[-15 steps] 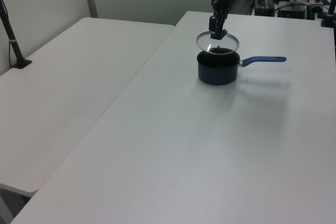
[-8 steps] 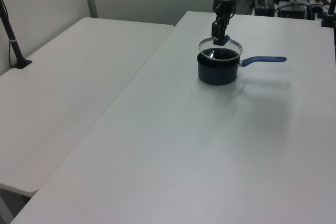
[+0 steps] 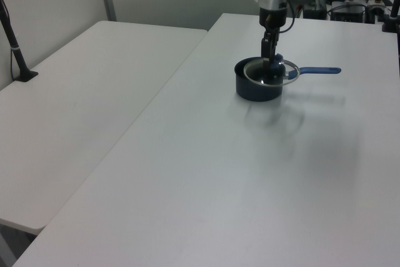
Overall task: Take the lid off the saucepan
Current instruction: 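Lift the glass lid off the saucepan and carry it beside the pan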
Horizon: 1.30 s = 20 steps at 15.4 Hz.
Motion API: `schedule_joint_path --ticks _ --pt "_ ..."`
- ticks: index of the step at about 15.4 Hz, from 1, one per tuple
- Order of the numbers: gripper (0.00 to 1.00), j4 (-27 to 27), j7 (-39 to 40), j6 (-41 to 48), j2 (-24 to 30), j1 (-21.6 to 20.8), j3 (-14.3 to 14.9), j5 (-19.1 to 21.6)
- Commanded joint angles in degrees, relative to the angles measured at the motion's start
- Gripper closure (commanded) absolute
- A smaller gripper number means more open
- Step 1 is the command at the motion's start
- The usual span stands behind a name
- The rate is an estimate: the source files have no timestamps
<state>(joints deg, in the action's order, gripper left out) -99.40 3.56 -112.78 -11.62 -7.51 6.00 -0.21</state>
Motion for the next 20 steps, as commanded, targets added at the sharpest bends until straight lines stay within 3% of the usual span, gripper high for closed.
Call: schedule_joint_path --ticks 1,6,12,20 --pt "0.39 -4.21 -0.83 1.6 4.05 -2.24 -0.37 -0.14" --pt "0.39 -8.96 -1.01 1.08 5.11 -2.42 -4.15 -0.41" --pt "0.39 -10.28 -1.01 0.9 5.11 -3.3 -4.59 -0.41" --pt "0.39 -16.43 -7.51 -6.39 6.77 -3.13 -8.28 -1.11"
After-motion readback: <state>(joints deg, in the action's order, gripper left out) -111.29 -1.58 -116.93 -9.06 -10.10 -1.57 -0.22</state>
